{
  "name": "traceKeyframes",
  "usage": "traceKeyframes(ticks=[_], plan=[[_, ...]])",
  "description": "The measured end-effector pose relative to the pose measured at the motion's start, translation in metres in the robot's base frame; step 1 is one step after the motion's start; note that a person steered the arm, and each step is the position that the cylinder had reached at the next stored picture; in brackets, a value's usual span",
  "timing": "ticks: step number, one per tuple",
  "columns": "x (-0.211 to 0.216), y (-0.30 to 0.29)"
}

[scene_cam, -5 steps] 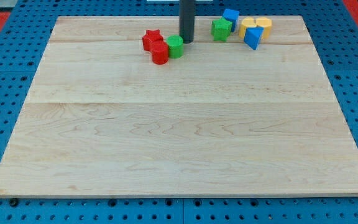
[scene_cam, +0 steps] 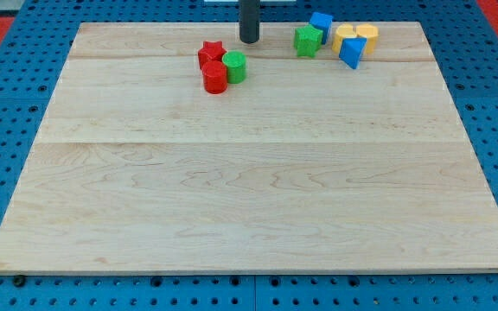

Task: Push the green star into the blue triangle

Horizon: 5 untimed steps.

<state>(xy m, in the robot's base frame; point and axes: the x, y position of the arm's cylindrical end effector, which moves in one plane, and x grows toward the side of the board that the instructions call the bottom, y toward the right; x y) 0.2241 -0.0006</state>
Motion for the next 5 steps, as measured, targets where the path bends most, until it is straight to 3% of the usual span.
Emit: traceKeyframes(ticks=[3, 5], plan=[[-0.002, 0.089], [0.037, 0.109]])
